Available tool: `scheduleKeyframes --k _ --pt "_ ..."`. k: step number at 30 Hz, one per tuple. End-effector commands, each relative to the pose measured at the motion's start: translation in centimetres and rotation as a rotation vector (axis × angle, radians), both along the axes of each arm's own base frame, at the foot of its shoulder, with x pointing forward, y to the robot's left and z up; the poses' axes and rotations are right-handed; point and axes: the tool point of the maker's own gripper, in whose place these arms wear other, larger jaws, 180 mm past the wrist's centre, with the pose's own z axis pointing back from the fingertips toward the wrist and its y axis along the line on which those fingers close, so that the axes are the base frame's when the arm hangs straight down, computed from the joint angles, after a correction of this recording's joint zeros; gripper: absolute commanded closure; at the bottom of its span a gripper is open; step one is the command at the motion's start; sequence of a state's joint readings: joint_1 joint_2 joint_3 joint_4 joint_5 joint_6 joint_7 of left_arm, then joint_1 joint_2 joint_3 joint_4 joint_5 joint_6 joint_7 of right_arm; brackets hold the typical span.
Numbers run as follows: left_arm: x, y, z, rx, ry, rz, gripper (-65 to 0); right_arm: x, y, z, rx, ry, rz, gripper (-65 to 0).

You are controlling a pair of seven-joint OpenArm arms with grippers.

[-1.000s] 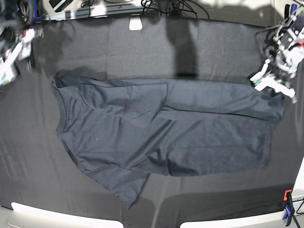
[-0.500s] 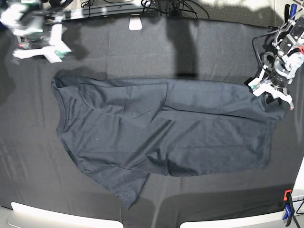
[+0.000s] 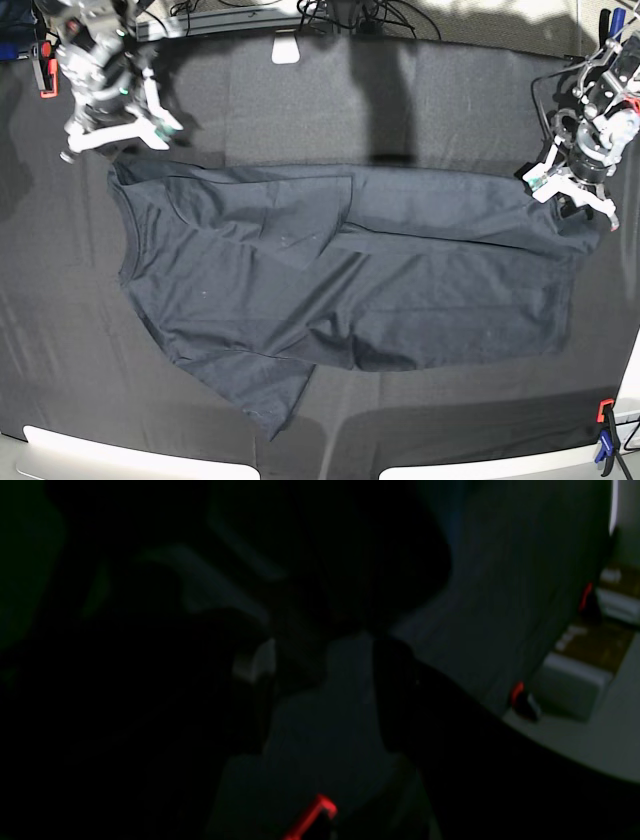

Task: Layout the t-shirt on the table in an organized manner, then fold the t-shirt properly
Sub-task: 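Move both grippers to the shirt's folded edge corners and grasp them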

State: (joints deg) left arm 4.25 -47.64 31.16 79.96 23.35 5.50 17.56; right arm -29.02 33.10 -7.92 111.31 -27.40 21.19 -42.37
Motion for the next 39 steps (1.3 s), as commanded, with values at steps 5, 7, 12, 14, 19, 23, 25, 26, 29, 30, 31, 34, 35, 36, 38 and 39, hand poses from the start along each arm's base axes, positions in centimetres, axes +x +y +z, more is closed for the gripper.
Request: scheduleKeyframes --k 5,7,12,14,19,23,25,26,29,30,31,34,35,36,38,39 --pt "1.0 0.7 1.4 0.020 -0.041 -0.010 0.0 2.6 1.7 1.2 0.017 -0.073 0.057 -30.8" --pt "1.0 0.7 1.4 0.020 -0.041 -0.009 0.0 3.6 1.8 1.4 0.018 -0.104 0.043 -30.8" --pt "1.0 0.7 1.4 0.020 -0.041 -0.009 0.0 6.0 3.2 2.1 0.076 -0.191 0.031 -30.8" --pt "1.0 0.7 1.4 0.021 -0.041 -0.009 0.0 6.1 4.2 1.8 0.100 -0.175 0.062 -30.8" --pt "0.9 1.0 1.4 0.030 -0.037 0.006 0.0 5.9 5.1 1.4 0.115 -0.152 0.101 -30.8" --pt "0.9 1.0 1.3 0.030 -0.036 0.006 0.0 5.6 4.9 0.3 0.107 -0.123 0.100 -30.8" --pt "0.9 1.0 1.3 0.031 -0.036 0.008 0.0 5.4 4.1 -1.0 0.058 -0.092 0.106 -30.8" --pt "0.9 1.0 1.3 0.032 -0.036 0.009 0.0 5.2 3.5 -1.9 0.023 -0.070 0.107 -30.8" --pt "0.9 1.0 1.3 0.031 -0.036 0.009 0.0 5.3 1.6 -3.9 -0.071 -0.038 0.094 -30.8" --pt "0.9 1.0 1.3 0.031 -0.036 0.009 0.0 5.5 1.1 -4.1 -0.088 -0.051 0.077 -30.8" --pt "0.9 1.0 1.3 0.032 -0.036 0.009 0.0 5.8 0.8 -4.2 -0.094 -0.065 0.064 -30.8" --pt "0.9 1.0 1.3 0.032 -0.036 0.009 0.0 6.3 1.1 -4.3 -0.095 -0.076 0.069 -30.8" --pt "0.9 1.0 1.3 0.032 -0.036 0.009 0.0 6.5 1.3 -4.2 -0.094 -0.078 0.073 -30.8" --pt "0.9 1.0 1.3 0.031 -0.036 0.009 0.0 6.5 1.3 -4.2 -0.095 -0.077 0.074 -30.8" --pt "0.9 1.0 1.3 0.032 -0.035 0.008 0.0 6.4 1.4 -4.3 -0.096 -0.074 0.075 -30.7" --pt "0.9 1.0 1.3 0.032 -0.036 0.008 0.0 6.4 1.4 -4.3 -0.097 -0.072 0.075 -30.7"
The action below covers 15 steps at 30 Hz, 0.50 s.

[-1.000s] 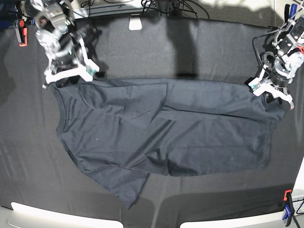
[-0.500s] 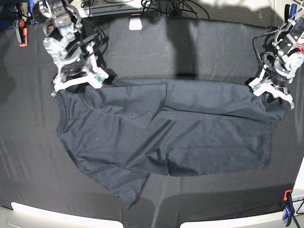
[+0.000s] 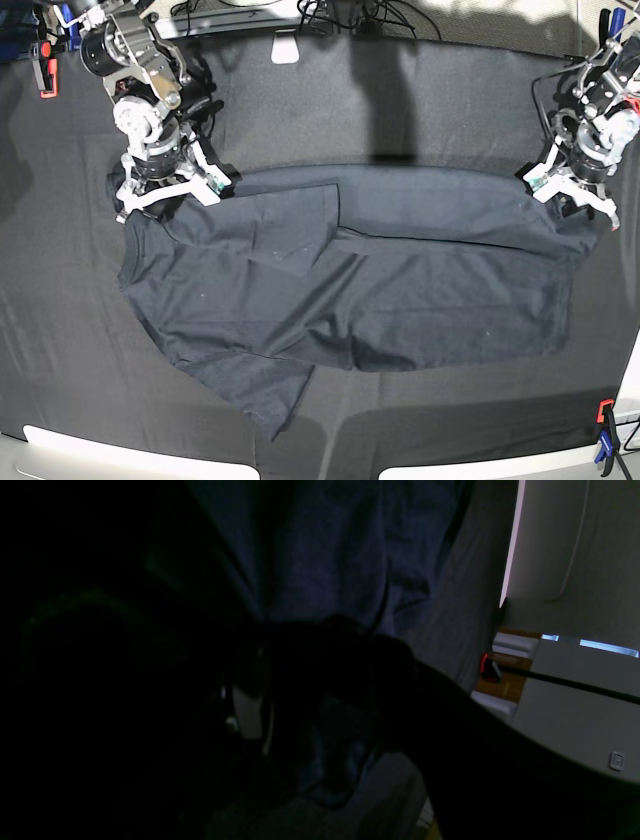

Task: Layout the t-shirt on the table in an organized manner, then fold the t-shirt properly
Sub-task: 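Move both grippers to the shirt's folded edge corners and grasp them, then lift the grasped edge with both grippers and pull it taut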

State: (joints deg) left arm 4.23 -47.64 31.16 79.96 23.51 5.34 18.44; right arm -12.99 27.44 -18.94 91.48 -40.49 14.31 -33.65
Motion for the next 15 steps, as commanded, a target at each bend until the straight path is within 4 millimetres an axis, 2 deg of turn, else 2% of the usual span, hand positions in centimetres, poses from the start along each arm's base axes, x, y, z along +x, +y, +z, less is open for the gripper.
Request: scheduleKeyframes --k 1,4,6,8,9,15 --pt "1.0 0.8 1.4 0.021 -0.041 -0.002 0.0 -0.7 -0.9 -0.5 -0.016 0.046 -0.023 -30.5" --pt "1.0 0.8 1.4 0.021 -0.041 -0.002 0.0 -0.7 -1.0 -0.5 -0.018 0.044 -0.028 -23.9" --pt "1.0 0.8 1.4 0.021 -0.041 -0.002 0.0 -0.6 -1.0 -0.4 -0.017 0.038 -0.032 -14.7" --pt "1.0 0.8 1.4 0.022 -0.041 -0.002 0.0 -0.5 -1.4 -0.2 -0.022 0.019 -0.056 -2.8" --pt "1.0 0.8 1.4 0.022 -0.041 -0.001 0.0 -0.5 -1.7 0.0 -0.027 0.006 -0.073 0.0" --pt "0.9 1.7 1.9 0.047 -0.046 0.019 0.0 -1.1 -2.0 1.5 -0.047 -0.014 -0.062 0.0"
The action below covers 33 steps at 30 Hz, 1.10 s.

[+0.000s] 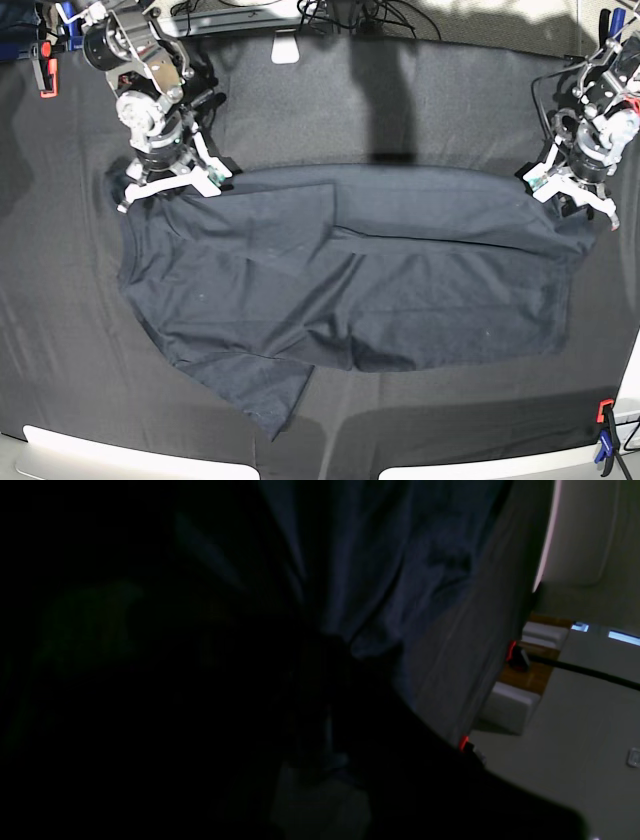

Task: Layout the t-shirt on the table in an organized manner, then fold the t-shirt properly
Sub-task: 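Lift the grasped edge with both grippers and pull it taut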

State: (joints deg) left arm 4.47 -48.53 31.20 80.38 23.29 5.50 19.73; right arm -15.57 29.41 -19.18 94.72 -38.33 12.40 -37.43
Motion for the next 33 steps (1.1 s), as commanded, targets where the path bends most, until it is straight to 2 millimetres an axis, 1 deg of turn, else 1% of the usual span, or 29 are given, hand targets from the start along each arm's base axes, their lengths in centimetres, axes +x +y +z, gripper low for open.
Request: scheduleKeyframes --k 1,3,5,7,9,12,15,17,20,23,28,33 --pt "1.0 1.4 2.0 0.034 -0.059 0.015 0.0 0.2 -1.0 1.3 -0.037 -0.027 -0.005 0.0" --pt "1.1 2.5 2.7 0.043 -0.063 0.052 0.0 0.1 -0.8 2.4 -0.040 -0.045 0.022 0.0" --pt "1.0 3.1 3.4 0.015 -0.053 0.083 0.0 -0.1 -0.5 3.5 -0.034 -0.062 0.046 0.0" --pt "0.5 3.1 3.8 -0.014 -0.038 0.088 0.0 -0.5 0.0 4.3 -0.031 -0.072 0.064 0.0" --pt "-0.4 2.6 4.0 -0.015 -0.023 0.058 0.0 -1.4 0.5 4.6 -0.021 -0.069 0.071 0.0" --pt "-2.4 1.9 3.9 -0.010 0.016 0.024 0.0 -3.0 1.0 4.2 -0.005 -0.042 0.077 0.0" --pt "-4.3 1.8 3.3 0.000 0.063 0.012 0.0 -4.6 0.9 3.3 -0.003 -0.005 0.074 0.0" --pt "-5.7 1.7 2.5 0.003 0.097 0.008 0.0 -5.7 0.9 2.9 -0.003 0.008 0.067 0.0" --pt "-8.2 1.5 1.1 0.003 0.159 0.003 0.0 -7.4 0.8 2.2 0.000 0.046 0.061 0.0" --pt "-10.5 1.3 0.0 0.001 0.210 0.001 0.0 -8.7 0.7 1.8 -0.006 0.067 0.060 0.0" --pt "-12.7 1.8 0.0 0.078 0.186 -0.035 0.0 -10.2 0.0 1.7 -0.062 0.080 0.082 0.0" --pt "-14.5 1.8 -0.6 0.075 0.225 -0.036 0.0 -11.4 -1.5 2.0 -0.109 0.103 0.085 0.0"
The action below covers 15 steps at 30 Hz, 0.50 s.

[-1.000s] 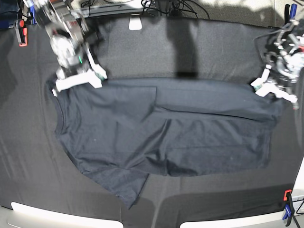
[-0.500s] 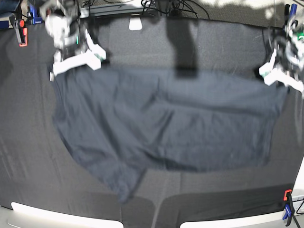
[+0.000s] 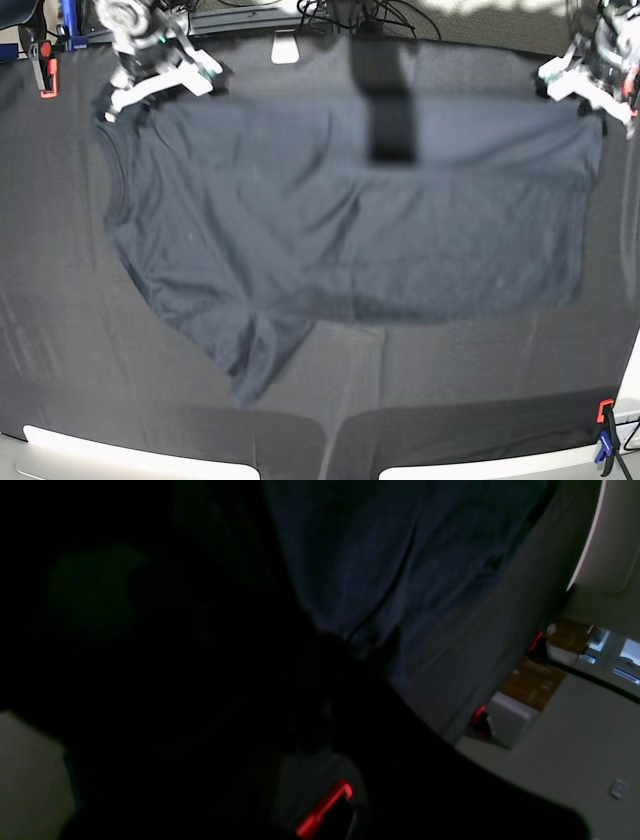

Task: Layout the t-shirt on the table in an organized manner, then fold the t-shirt properly
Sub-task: 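Lift the grasped edge with both grippers and pull it taut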

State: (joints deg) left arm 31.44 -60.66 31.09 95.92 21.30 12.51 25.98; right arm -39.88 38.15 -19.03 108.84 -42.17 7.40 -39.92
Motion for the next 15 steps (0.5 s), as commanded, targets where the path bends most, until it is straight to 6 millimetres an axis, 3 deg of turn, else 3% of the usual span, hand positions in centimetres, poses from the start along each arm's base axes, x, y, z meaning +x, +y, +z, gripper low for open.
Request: scheduleKeyframes --k 1,10,15 --pt "0.1 0.8 0.7 0.027 -0.016 0.002 0.0 0.4 -0.8 1.1 -0.037 -0.034 -0.004 0.0" --pt "-1.0 -1.0 1.3 -0.013 0.004 -0.024 0.0 -0.7 -0.7 2.1 -0.031 -0.026 0.007 0.0" --pt "-0.6 -1.4 1.9 0.002 -0.020 -0.046 0.0 -1.2 -0.8 1.9 -0.033 -0.013 0.004 0.0"
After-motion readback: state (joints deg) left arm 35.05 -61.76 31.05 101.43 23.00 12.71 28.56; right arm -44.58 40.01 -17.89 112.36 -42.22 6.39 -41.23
